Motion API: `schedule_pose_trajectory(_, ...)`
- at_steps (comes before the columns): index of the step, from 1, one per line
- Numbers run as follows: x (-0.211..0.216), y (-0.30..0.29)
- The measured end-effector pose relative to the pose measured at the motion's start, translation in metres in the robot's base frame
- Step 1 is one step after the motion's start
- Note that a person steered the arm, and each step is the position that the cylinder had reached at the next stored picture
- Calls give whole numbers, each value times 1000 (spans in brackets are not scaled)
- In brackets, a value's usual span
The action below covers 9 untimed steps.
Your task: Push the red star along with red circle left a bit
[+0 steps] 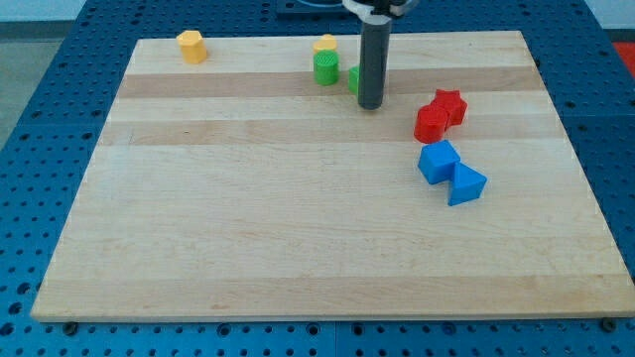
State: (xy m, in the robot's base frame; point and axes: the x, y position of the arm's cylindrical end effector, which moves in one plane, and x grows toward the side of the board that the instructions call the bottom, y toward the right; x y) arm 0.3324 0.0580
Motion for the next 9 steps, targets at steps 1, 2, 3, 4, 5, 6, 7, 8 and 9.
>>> schedule_pose_trajectory(1, -18, 0)
schedule_pose_trajectory(2, -32, 0)
schedule_pose_trajectory(3, -48, 0)
schedule_pose_trajectory(4, -51, 9)
schedule_pose_trajectory(5, -46, 47)
schedule_pose_trajectory(6, -32, 84)
schedule_pose_trajectory(7, -14, 123)
schedule_pose_trajectory(8, 12, 143)
schedule_pose_trajectory(9, 34, 143)
